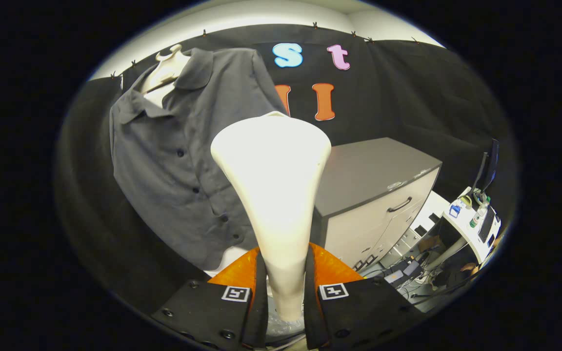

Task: Iron the clothes twice with a garment steamer, once on the left side and once on the right side.

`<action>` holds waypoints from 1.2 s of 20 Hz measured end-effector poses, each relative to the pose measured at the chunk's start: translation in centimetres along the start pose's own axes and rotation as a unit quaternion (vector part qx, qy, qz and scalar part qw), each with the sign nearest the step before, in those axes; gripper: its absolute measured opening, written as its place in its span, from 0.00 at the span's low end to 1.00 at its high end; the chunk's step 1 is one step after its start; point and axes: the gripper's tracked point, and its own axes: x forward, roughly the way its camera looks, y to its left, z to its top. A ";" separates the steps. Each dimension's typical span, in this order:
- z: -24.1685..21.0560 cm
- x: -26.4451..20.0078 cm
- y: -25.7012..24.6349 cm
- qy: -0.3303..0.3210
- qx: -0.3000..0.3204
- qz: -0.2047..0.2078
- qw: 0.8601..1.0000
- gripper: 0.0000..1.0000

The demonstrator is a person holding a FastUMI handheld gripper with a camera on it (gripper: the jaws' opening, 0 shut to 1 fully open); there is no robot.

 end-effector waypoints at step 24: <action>16.5 -7.6 -19.3 -0.165 -0.001 0.071 0.984 0.38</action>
